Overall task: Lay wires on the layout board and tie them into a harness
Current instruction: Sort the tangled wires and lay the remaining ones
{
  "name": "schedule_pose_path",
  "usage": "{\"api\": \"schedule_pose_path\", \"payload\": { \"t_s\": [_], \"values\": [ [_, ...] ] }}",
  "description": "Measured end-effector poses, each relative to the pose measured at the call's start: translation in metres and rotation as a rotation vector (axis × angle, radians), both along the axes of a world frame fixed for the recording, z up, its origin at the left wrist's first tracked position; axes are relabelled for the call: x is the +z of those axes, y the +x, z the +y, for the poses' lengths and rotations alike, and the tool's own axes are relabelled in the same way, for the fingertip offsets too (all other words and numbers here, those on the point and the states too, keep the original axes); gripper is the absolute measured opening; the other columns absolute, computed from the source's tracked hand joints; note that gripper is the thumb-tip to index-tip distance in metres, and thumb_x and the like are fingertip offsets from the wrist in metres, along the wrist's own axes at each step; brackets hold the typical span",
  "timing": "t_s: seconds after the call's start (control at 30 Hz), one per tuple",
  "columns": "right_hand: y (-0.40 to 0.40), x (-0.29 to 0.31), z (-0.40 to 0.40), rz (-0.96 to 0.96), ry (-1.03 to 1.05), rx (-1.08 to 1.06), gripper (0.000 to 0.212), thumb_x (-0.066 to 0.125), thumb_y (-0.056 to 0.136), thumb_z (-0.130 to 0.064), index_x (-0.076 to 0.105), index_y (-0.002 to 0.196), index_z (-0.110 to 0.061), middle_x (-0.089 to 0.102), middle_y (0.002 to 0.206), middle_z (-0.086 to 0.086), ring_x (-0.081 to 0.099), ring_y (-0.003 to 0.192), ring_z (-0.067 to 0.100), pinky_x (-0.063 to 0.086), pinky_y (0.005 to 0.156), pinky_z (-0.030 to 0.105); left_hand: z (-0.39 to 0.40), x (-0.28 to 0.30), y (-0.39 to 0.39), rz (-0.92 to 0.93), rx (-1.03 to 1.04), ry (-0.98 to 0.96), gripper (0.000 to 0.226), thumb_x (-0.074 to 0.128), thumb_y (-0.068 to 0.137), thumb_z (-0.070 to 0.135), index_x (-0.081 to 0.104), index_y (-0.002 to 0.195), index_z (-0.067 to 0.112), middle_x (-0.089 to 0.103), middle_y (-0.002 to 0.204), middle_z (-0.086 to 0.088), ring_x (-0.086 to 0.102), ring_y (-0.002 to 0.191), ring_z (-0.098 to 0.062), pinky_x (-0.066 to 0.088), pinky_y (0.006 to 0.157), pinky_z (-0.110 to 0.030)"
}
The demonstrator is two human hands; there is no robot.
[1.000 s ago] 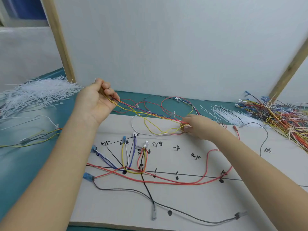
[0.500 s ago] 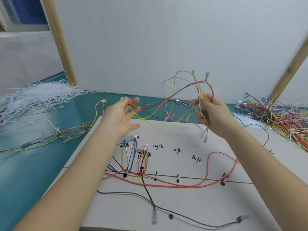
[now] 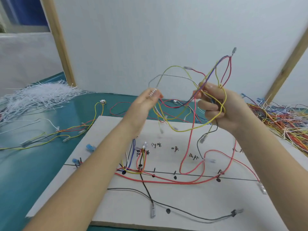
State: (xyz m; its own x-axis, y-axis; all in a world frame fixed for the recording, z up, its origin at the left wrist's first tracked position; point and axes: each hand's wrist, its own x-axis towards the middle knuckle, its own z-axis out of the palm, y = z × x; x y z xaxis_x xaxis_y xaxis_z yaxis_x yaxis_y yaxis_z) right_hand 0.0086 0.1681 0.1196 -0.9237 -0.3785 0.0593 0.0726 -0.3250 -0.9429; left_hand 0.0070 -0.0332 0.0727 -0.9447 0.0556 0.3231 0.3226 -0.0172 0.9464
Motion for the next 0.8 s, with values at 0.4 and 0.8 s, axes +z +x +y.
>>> {"api": "schedule_pose_path", "payload": {
  "t_s": [0.4, 0.8],
  "values": [
    [-0.006, -0.003, 0.015, -0.026, -0.083, 0.022, 0.002, 0.042, 0.080, -0.016, 0.042, 0.078, -0.016, 0.047, 0.061, -0.005, 0.012, 0.042, 0.004, 0.014, 0.024, 0.007, 0.022, 0.009, -0.017, 0.116, 0.161, -0.065, 0.024, 0.046, 0.097, 0.016, 0.052, 0.074, 0.020, 0.046, 0.094, -0.001, 0.045, 0.093, -0.012, 0.034, 0.079, -0.011],
    [-0.010, -0.013, 0.015, -0.083, 0.099, -0.221, 0.022, 0.039, 0.097, -0.005, 0.052, 0.080, -0.012, 0.057, 0.072, 0.002, 0.051, 0.056, 0.009, 0.047, 0.042, 0.015, 0.024, 0.034, -0.022, 0.310, 0.356, -0.341, 0.011, 0.052, 0.094, 0.025, 0.055, 0.084, 0.021, 0.044, 0.088, 0.005, 0.042, 0.066, -0.003, 0.033, 0.065, -0.022]
  ]
}}
